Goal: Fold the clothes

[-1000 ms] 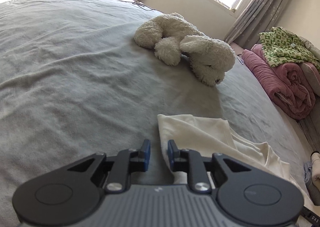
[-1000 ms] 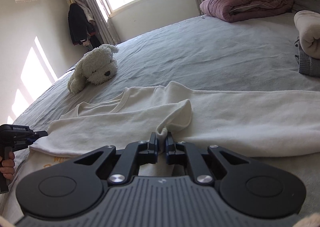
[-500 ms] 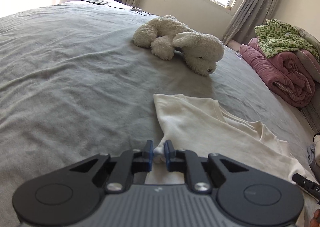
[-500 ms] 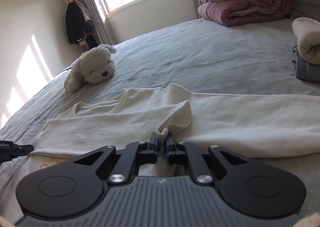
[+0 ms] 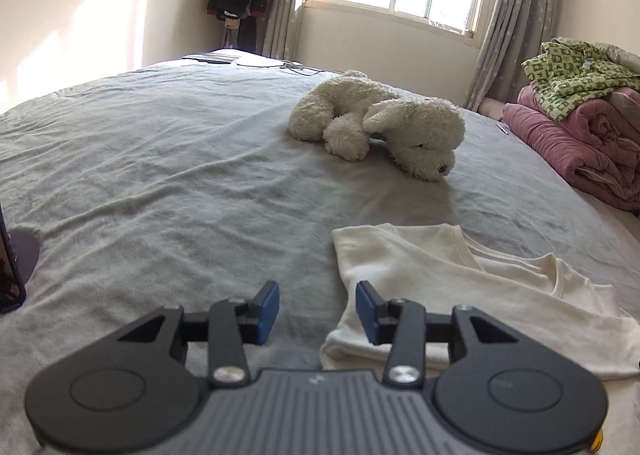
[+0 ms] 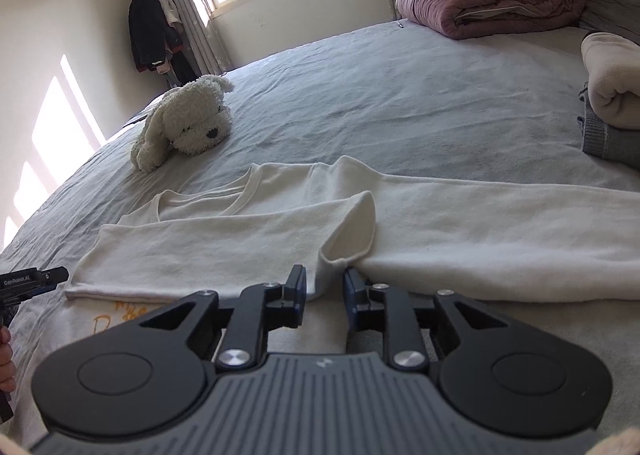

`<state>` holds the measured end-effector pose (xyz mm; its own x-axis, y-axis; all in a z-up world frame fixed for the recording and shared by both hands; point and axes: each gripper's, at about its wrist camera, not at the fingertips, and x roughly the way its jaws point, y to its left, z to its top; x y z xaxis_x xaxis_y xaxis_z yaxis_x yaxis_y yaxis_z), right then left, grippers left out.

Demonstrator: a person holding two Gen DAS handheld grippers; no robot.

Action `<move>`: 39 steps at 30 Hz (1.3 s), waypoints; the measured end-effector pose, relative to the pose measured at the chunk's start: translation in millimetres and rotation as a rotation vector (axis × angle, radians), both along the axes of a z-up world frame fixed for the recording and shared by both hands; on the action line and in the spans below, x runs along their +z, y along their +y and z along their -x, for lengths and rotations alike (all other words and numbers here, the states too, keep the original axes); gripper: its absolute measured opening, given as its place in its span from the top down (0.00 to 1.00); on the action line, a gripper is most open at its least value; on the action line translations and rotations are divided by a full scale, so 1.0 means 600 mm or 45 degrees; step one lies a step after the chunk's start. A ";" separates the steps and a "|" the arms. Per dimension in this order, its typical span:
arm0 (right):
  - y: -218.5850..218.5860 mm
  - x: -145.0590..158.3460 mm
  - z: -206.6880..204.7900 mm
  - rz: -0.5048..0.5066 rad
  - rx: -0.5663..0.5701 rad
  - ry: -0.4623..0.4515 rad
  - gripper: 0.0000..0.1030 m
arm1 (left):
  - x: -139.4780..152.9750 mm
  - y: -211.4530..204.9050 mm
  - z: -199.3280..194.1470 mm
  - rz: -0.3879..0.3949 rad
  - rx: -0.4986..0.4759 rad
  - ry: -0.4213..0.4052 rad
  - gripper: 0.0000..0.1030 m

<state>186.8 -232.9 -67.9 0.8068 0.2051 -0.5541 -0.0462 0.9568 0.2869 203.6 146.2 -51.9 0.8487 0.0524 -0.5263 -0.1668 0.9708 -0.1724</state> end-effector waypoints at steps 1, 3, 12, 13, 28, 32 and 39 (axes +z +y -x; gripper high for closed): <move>0.001 0.008 0.007 0.035 -0.023 -0.046 0.65 | 0.004 -0.002 0.003 0.005 0.000 -0.022 0.54; 0.005 0.020 0.015 0.081 -0.029 -0.141 0.65 | 0.009 -0.010 0.007 0.012 -0.016 -0.055 0.53; 0.030 -0.035 -0.022 0.216 0.042 -0.083 0.92 | -0.037 -0.057 -0.013 -0.203 -0.146 0.122 0.43; 0.027 -0.036 -0.025 0.204 0.043 -0.077 0.93 | -0.044 -0.058 -0.017 -0.222 -0.143 0.157 0.42; -0.065 0.012 0.034 0.020 -0.450 0.101 0.51 | 0.010 -0.056 0.012 -0.111 -0.082 0.116 0.31; -0.107 0.008 0.055 0.029 -0.668 0.149 0.47 | 0.012 -0.049 0.019 -0.098 -0.074 0.129 0.30; -0.175 -0.008 0.084 -0.026 -0.879 0.174 0.45 | 0.015 -0.034 0.033 -0.088 -0.060 0.140 0.22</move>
